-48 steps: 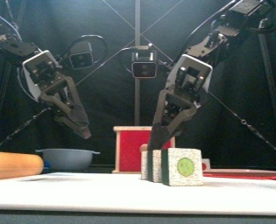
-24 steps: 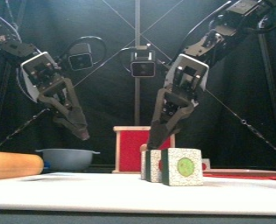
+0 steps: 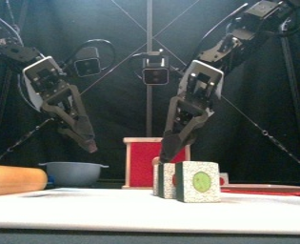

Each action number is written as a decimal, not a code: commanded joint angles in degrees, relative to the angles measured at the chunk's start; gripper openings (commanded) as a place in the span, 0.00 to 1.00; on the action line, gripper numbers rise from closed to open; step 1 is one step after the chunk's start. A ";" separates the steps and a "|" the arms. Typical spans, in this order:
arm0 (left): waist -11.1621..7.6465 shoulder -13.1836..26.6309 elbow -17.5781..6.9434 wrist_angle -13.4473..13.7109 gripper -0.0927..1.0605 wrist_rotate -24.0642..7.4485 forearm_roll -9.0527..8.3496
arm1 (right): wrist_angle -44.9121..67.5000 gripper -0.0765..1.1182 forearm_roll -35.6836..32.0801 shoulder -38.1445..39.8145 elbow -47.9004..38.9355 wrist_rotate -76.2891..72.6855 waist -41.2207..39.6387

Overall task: Place sushi on board then cut the sushi with the knife then place the pieces on the plate
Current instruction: Place the 4 sushi pieces on the plate

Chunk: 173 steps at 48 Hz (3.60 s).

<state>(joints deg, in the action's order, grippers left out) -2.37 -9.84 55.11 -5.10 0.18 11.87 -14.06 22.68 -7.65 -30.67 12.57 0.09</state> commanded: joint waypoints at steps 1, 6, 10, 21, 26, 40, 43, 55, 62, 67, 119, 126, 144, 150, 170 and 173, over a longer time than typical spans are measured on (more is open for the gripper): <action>0.18 -0.88 -0.53 -0.26 0.86 0.00 0.00 | 0.18 0.72 0.26 1.67 1.49 0.09 0.18; 0.18 -0.79 -0.53 -0.18 0.86 0.00 0.00 | 0.09 0.72 0.35 1.23 1.85 0.09 0.26; 0.18 -0.79 -0.53 -0.18 0.86 0.00 0.00 | -0.18 0.72 0.44 0.97 2.11 0.09 0.26; 0.18 -0.79 -0.26 -0.18 0.86 0.09 0.09 | -1.67 0.72 0.53 -0.09 2.72 0.00 0.44; 0.18 -0.79 -0.18 -0.18 0.86 0.09 0.09 | -1.76 0.72 0.53 -0.70 3.08 0.00 0.62; 0.18 -0.79 -0.09 -0.18 0.86 0.09 0.00 | -2.29 0.72 0.53 -1.58 3.34 0.09 0.62; 0.18 -0.88 0.00 -0.26 0.86 0.09 0.09 | -2.37 0.72 0.26 -1.76 3.43 0.00 0.79; 0.18 -0.88 0.09 -0.18 0.86 0.09 0.09 | -2.37 0.71 -0.26 -2.64 3.69 0.09 0.62; 0.18 -0.79 0.18 -0.18 0.86 0.09 0.00 | -2.55 0.66 -0.26 -2.90 3.69 0.09 0.79; 0.18 -0.79 0.18 -0.18 0.86 0.09 0.00 | -3.25 0.61 -0.26 -2.81 3.60 0.09 0.79; 0.26 -0.79 0.09 -0.18 0.86 0.00 0.00 | -12.30 0.55 -3.34 28.04 -19.16 -0.18 -23.03; 0.88 -0.79 0.09 -0.26 0.86 -0.09 0.00 | -12.22 0.55 -5.89 29.36 -21.09 -0.09 -30.59; 1.32 -0.88 -0.26 -0.44 0.86 -0.26 -0.09 | -10.55 0.56 -10.99 20.83 -21.01 0.00 -36.39; 1.58 -0.88 -0.26 -0.44 0.86 -0.18 -0.09 | -8.61 0.61 -12.22 18.63 -20.57 0.00 -36.12; 1.49 -0.88 0.00 -0.44 0.86 -0.09 0.00 | -8.53 0.81 -11.87 23.12 -20.57 -0.09 -35.95; 1.49 -0.88 0.00 -0.44 0.86 -0.09 0.00 | -8.88 0.81 -11.34 25.66 -20.48 -0.09 -35.07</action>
<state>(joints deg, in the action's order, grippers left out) -0.97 -9.84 55.81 -5.10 0.00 11.87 -22.68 10.81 13.97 -52.29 12.48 -35.77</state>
